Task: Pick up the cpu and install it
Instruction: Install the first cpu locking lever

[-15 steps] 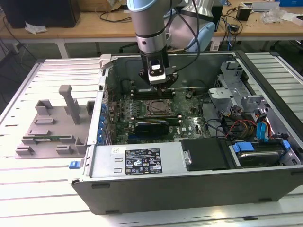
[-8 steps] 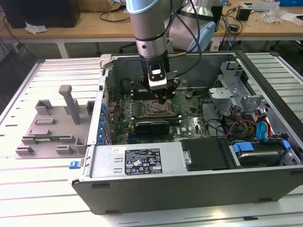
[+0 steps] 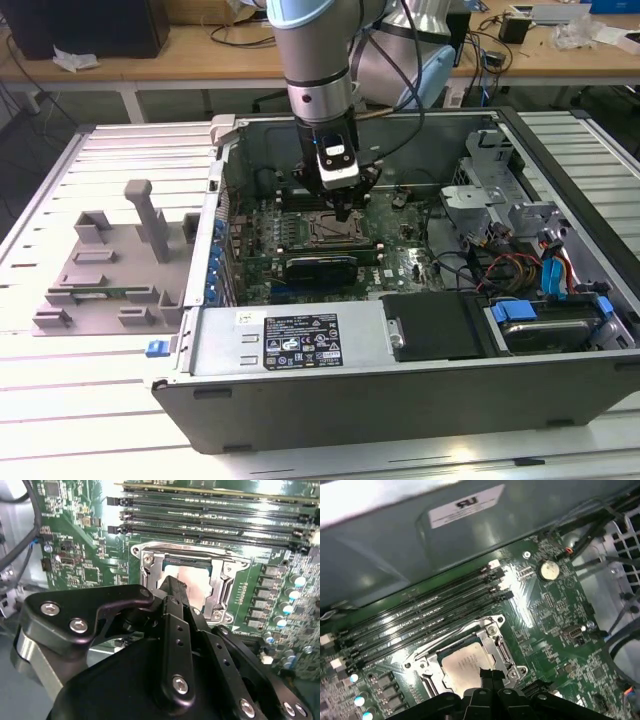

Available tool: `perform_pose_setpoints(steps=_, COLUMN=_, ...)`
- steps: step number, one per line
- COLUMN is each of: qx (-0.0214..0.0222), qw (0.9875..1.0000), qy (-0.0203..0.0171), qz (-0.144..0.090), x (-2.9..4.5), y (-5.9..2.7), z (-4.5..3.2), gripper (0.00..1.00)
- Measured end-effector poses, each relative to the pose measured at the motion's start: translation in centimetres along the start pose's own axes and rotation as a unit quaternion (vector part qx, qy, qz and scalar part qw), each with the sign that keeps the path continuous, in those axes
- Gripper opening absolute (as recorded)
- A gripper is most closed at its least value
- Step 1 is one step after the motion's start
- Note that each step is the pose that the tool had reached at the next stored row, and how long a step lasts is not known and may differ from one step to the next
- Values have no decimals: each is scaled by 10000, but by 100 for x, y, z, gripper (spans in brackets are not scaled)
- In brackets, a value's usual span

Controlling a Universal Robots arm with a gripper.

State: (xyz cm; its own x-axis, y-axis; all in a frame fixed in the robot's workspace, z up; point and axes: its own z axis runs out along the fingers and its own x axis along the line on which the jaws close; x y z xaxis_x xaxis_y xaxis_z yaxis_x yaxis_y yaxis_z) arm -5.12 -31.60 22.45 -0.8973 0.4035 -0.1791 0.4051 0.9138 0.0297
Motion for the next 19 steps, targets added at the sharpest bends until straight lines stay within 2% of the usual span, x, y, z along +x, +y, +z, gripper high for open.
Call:
perform_pose_setpoints(steps=1, qx=-10, qw=10000, qy=13, qz=-79, x=-1, y=0, z=0, gripper=11)
perform_pose_setpoints(steps=2, qx=-30, qw=9997, qy=43, qz=-249, x=-5, y=2, z=2, gripper=11)
perform_pose_setpoints(steps=3, qx=-50, qw=9987, qy=106, qz=-494, x=-12, y=5, z=3, gripper=11)
perform_pose_setpoints(steps=5, qx=-54, qw=9969, qy=213, qz=-750, x=-17, y=7, z=4, gripper=11)
perform_pose_setpoints(steps=7, qx=-61, qw=9958, qy=249, qz=-878, x=-17, y=8, z=6, gripper=11)
perform_pose_setpoints(steps=8, qx=-84, qw=9918, qy=350, qz=-1230, x=-18, y=8, z=7, gripper=11)
perform_pose_setpoints(steps=9, qx=-97, qw=9895, qy=387, qz=-1388, x=-19, y=9, z=8, gripper=11)
perform_pose_setpoints(steps=11, qx=10, qw=9873, qy=761, qz=-1397, x=-31, y=14, z=18, gripper=11)
perform_pose_setpoints(steps=12, qx=21, qw=9871, qy=776, qz=-1400, x=-61, y=28, z=20, gripper=11)
perform_pose_setpoints(steps=15, qx=20, qw=9871, qy=776, qz=-1400, x=-89, y=32, z=-136, gripper=11)
perform_pose_setpoints(steps=19, qx=18, qw=9866, qy=776, qz=-1434, x=-117, y=44, z=-148, gripper=11)
